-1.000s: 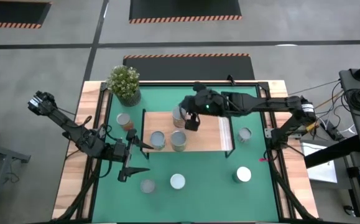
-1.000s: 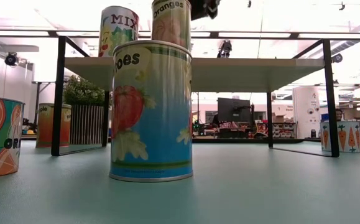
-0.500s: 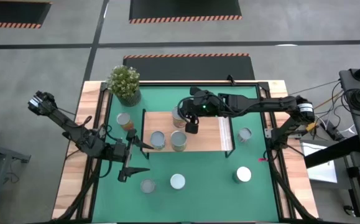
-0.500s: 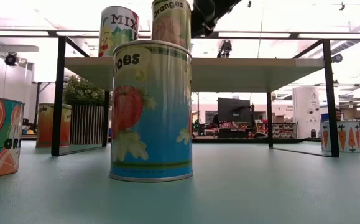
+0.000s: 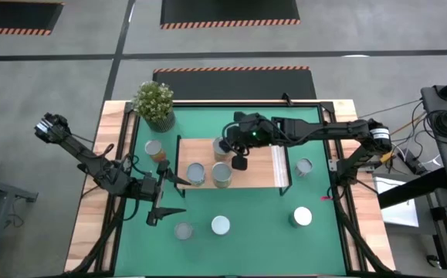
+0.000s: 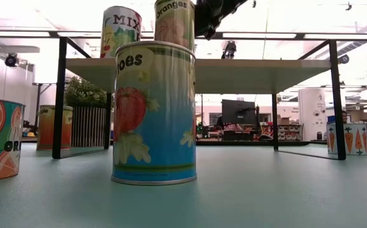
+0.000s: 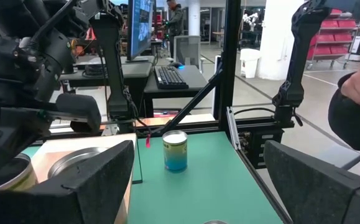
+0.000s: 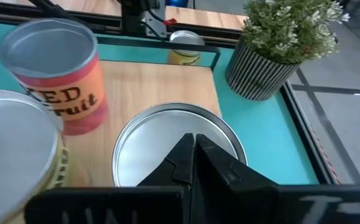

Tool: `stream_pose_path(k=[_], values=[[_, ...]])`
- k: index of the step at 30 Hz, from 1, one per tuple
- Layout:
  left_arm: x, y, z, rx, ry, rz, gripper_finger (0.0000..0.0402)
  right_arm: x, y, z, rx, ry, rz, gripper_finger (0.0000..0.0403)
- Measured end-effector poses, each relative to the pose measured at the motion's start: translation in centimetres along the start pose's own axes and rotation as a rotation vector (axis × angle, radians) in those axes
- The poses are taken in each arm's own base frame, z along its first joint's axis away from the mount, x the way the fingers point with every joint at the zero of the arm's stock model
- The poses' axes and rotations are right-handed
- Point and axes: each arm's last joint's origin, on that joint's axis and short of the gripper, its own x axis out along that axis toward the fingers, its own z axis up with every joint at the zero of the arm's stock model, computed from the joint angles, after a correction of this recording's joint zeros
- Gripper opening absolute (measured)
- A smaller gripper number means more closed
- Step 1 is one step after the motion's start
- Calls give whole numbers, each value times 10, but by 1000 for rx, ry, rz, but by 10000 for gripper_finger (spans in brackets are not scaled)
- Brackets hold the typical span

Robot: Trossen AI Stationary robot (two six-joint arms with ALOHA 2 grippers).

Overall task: Pick and place cans onto a shelf
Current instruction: Adjust the canned of peaches on the shelf, then put the canned of pineapples on the shelf

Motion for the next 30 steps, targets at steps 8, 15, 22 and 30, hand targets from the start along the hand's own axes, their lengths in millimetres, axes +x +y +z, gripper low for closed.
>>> stream_pose_path(k=[8,15,22,30], values=[[0,0,0,0,0,0,340,-4,6,2,-8,-10,15,9],[0,0,0,0,0,0,340,-12,7,12,-28,-87,1,9],[0,0,0,-3,-3,0,340,-57,-14,41,-44,-126,-486,9],[0,0,0,-5,-2,0,340,-89,3,44,32,-183,-295,9]])
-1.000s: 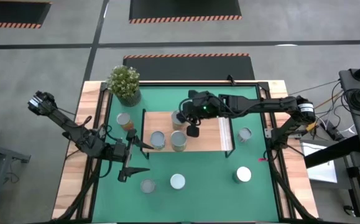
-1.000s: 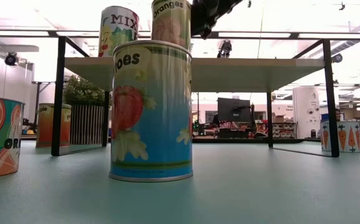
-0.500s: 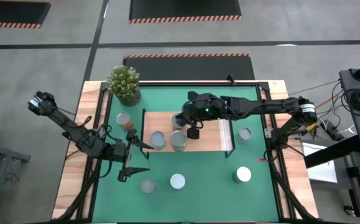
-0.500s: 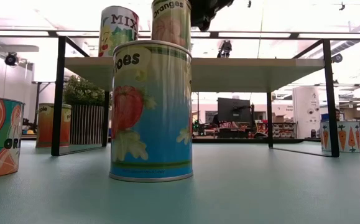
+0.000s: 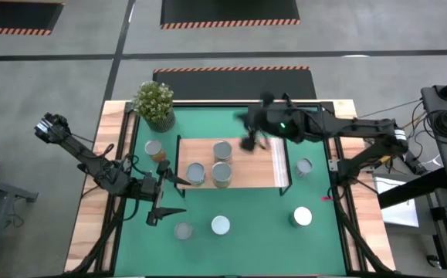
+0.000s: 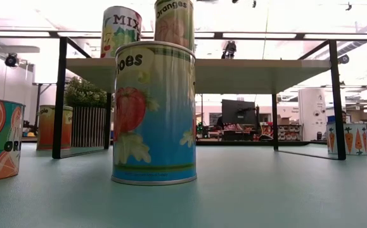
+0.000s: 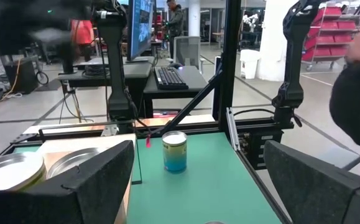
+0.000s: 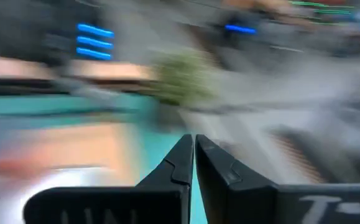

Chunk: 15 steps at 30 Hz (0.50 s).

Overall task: Pick and place cans onto a shelf
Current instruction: Put the canned of pineapples on the shelf

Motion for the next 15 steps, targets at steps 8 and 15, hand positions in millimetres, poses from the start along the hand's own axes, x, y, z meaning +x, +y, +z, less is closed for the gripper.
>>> stream_pose_path(k=[8,15], values=[[0,0,0,-62,-1,-1,340,-68,96,-26,-137,-41,715,9],[0,0,6,-157,-58,-7,340,-107,148,-71,-215,-95,572,9]])
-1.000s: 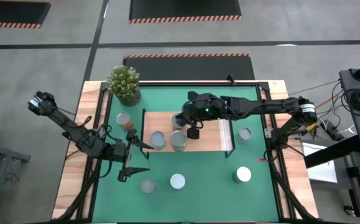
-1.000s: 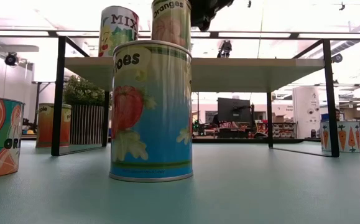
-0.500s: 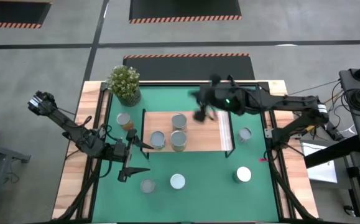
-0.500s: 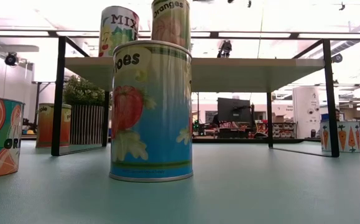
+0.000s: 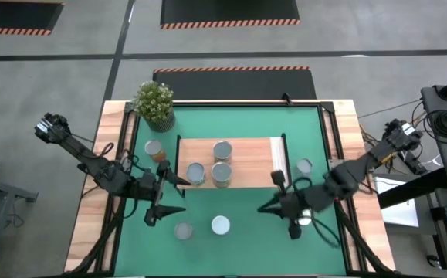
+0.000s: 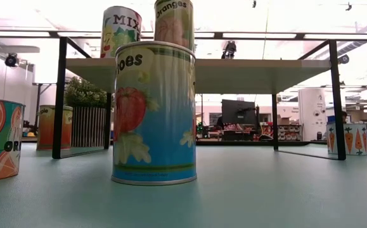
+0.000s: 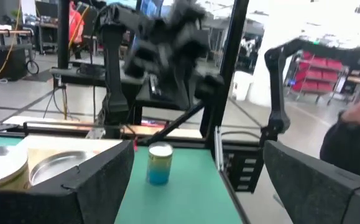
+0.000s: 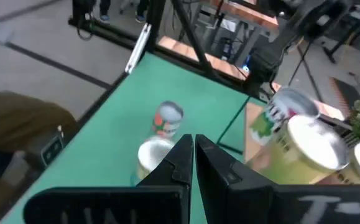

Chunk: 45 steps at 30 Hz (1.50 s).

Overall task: Pick and place cans onto a shelf
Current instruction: Put the canned of pineapples on the shelf

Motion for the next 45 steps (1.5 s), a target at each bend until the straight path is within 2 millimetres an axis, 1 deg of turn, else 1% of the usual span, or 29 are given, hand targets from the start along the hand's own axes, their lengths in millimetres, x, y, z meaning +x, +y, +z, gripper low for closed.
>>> stream_pose_path(k=[2,4,10,14,17,20,23,25,28,31,33,35,40,43,45], values=[[0,0,1,-8,-14,-3,340,-1,14,-10,-25,2,2,9],[1,-1,1,-11,-19,-3,340,-5,23,-16,-53,-22,23,9],[13,-6,-8,-8,-13,-1,340,-14,38,-27,-213,-177,60,9],[23,-10,-11,-90,-68,-12,340,-26,33,-30,-243,-265,37,9],[29,-12,-17,-129,-55,-2,340,-36,26,-32,-235,-297,23,9],[33,-10,-25,-215,-45,111,340,-50,19,-31,-214,-339,14,9],[31,-5,-30,-335,-27,223,340,-60,14,-33,-188,-369,9,9],[23,0,-30,-411,23,244,340,-62,13,-38,-192,-363,11,9],[3,9,-27,-529,113,284,340,-62,14,-43,-199,-350,15,9],[-17,24,-26,-607,209,455,340,-63,13,-43,-189,-357,11,9],[-31,32,-18,-630,277,562,340,-63,13,-43,-187,-357,11,9],[-45,37,-6,-643,334,661,340,-62,13,-43,-188,-355,12,9],[-73,46,21,-611,440,912,340,-62,14,-43,-188,-353,12,9],[-83,50,30,-650,467,1035,340,-62,13,-43,-188,-354,11,9],[-87,51,30,-665,475,1087,340,-62,14,-43,-188,-354,12,9]])
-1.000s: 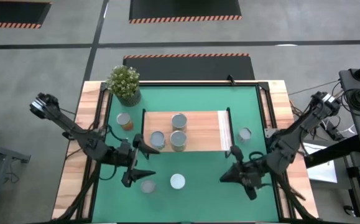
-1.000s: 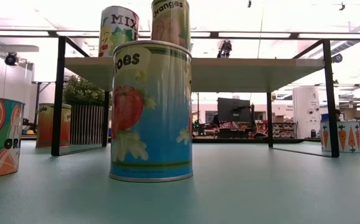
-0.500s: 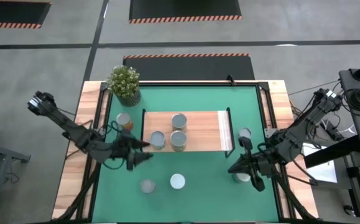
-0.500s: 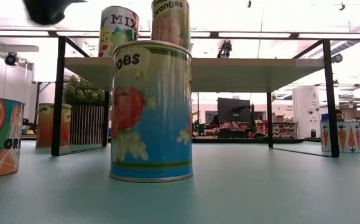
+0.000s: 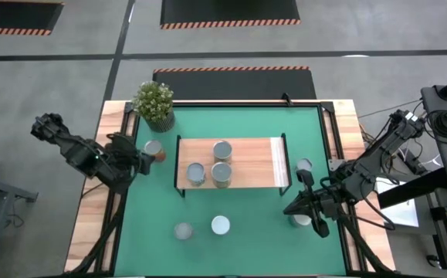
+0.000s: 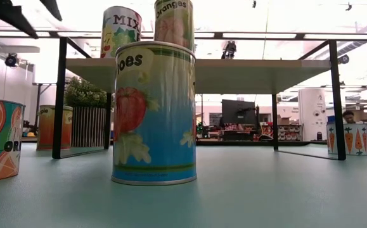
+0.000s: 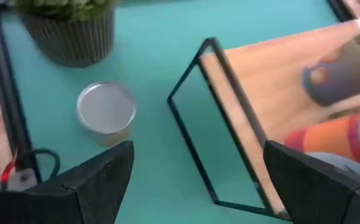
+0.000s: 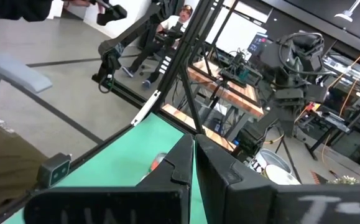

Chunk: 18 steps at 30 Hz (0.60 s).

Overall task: Pick and place cans onto a shelf
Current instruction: Put the canned of pineapples on the shelf

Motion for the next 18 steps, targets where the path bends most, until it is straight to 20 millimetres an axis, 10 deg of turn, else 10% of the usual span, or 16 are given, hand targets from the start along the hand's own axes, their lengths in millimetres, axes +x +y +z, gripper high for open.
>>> stream_pose_path(k=[18], values=[[49,20,-18,-144,6,255,340,0,0,0,-1,0,0,9]])
